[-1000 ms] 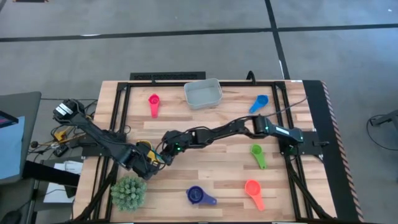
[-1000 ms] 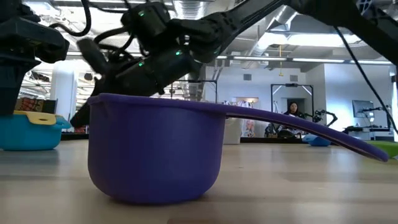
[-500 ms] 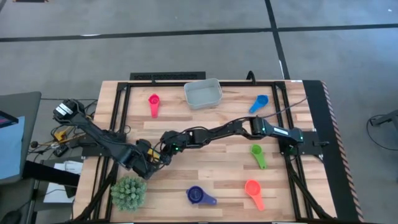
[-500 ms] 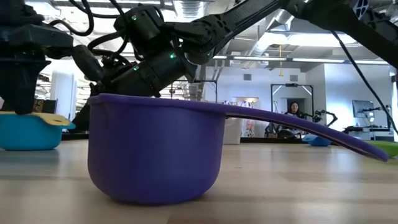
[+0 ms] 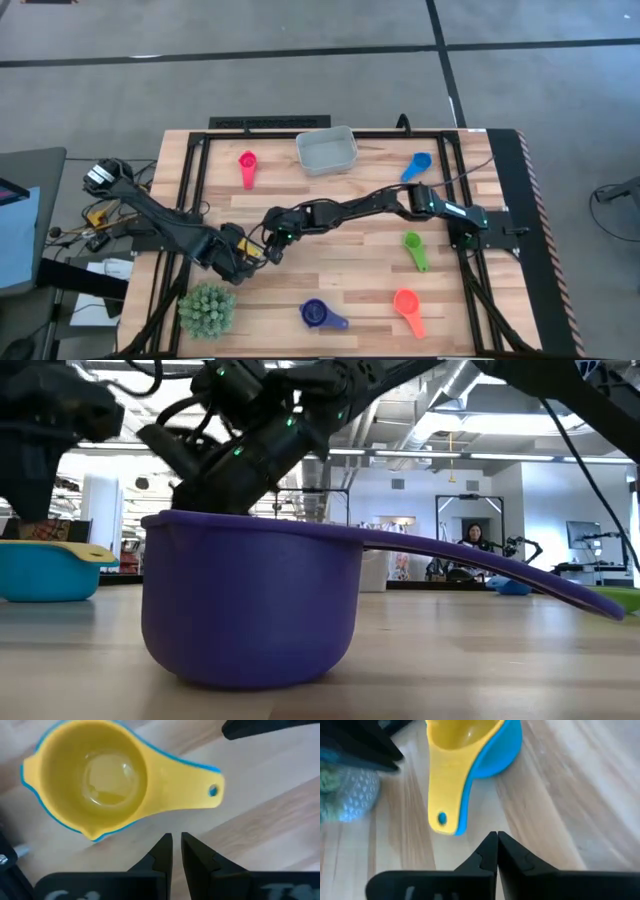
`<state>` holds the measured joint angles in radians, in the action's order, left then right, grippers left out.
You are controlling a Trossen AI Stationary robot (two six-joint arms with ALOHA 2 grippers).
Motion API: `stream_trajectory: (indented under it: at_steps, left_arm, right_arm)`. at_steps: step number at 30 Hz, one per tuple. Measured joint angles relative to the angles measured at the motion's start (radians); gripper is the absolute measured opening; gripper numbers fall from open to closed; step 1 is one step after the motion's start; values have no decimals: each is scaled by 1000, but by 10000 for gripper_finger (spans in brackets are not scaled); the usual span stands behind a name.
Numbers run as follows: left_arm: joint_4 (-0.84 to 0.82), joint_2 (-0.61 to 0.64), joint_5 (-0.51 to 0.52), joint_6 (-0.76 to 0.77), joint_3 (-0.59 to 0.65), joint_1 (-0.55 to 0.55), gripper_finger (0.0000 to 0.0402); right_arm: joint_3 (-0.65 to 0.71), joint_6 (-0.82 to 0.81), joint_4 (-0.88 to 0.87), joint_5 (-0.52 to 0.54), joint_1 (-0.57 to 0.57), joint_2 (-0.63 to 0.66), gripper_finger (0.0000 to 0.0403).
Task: Nest measuring cups in basket
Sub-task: Stack the violet measuring cup on the yellow measuring cup
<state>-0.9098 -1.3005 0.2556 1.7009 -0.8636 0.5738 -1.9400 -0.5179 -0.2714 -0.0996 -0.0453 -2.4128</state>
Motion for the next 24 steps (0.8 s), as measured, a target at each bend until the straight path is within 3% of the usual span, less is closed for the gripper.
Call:
stream_trajectory:
  at_steps: [6,10,18,24]
  left_arm:
    - [-128,36,155,83,-87,35,26]
    - [-157,40,274,140,-118,57,26]
    - [-75,40,428,161,-130,97,26]
    - [9,40,493,22,-130,41,26]
  right_arm:
    - [5,36,-131,8,8,84,56]
    - [92,47,-140,42,5,202,60]
    - [459,77,-73,103,26,583,61]
    - [719,-26,-9,149,29,848,61]
